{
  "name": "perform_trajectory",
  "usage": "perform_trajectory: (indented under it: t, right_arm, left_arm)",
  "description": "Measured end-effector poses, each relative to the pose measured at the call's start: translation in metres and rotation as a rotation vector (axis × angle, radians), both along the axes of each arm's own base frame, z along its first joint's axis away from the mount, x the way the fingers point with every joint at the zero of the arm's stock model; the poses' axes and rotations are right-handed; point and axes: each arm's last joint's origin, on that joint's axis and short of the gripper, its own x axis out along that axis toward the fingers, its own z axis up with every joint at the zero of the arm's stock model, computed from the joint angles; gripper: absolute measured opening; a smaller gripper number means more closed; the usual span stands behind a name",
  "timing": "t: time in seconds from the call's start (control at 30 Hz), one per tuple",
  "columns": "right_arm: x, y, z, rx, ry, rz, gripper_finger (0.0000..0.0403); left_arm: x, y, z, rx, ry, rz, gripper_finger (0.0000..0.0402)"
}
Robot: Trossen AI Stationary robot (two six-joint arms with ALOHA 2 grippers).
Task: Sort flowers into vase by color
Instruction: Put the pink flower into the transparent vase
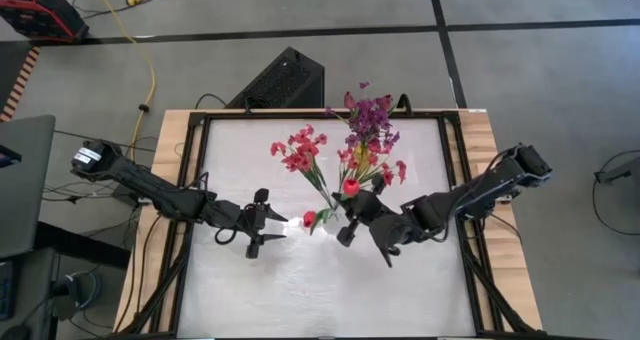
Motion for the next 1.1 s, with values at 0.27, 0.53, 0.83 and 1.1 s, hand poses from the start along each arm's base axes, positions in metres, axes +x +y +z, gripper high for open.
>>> perform_trajectory:
  t: [0.27,0.53,0.83,1.1]
  right_arm:
    - [0.003,-0.015,-0.006,0.091,0.045,0.010,0.0025]
    - [0.007,-0.021,-0.009,0.142,0.068,0.065,0.0025]
    - [0.008,-0.020,-0.004,0.167,0.063,0.103,0.0025]
    - [0.009,-0.020,0.012,0.160,0.067,0.127,0.0025]
  left_arm:
    - [0.000,0.000,0.000,-0.001,0.003,0.000,0.0194]
    - [0.000,0.000,0.000,0.001,0.003,-0.001,0.0194]
    - [0.000,0.000,0.000,0.025,0.002,-0.008,0.0194]
    - [0.002,0.006,0.000,0.027,0.002,0.015,0.0194]
